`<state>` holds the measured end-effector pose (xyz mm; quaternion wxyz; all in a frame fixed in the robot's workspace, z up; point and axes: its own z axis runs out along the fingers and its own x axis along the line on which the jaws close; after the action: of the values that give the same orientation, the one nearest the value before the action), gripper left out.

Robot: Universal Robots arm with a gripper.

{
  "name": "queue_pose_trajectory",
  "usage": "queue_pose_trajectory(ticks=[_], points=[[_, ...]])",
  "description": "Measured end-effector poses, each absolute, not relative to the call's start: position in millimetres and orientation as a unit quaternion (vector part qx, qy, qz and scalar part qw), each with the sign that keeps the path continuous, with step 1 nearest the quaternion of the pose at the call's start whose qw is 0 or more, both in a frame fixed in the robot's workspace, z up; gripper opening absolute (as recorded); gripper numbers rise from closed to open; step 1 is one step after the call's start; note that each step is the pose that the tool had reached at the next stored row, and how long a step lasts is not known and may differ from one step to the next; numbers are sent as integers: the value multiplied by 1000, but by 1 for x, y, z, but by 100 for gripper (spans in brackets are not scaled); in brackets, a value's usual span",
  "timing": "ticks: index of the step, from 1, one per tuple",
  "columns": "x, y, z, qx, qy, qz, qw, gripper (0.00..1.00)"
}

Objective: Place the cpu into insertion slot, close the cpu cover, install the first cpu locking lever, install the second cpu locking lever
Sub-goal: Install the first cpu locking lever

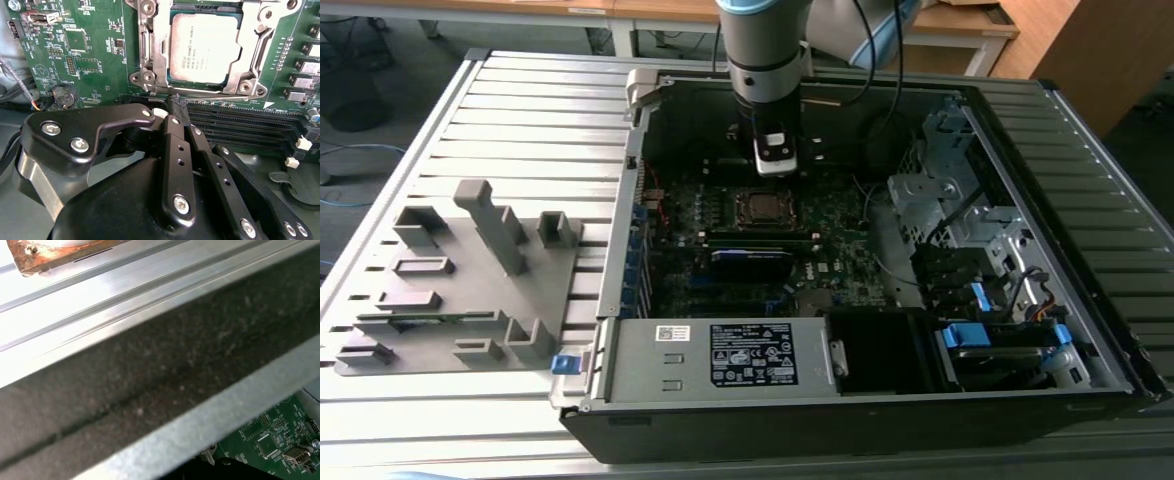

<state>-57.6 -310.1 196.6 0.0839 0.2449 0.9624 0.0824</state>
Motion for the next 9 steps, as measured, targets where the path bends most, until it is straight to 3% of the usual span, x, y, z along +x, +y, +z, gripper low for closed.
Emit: queue_pose_trajectory(ticks=[9], points=[[-59, -309, 197, 250, 961, 82, 84, 11]])
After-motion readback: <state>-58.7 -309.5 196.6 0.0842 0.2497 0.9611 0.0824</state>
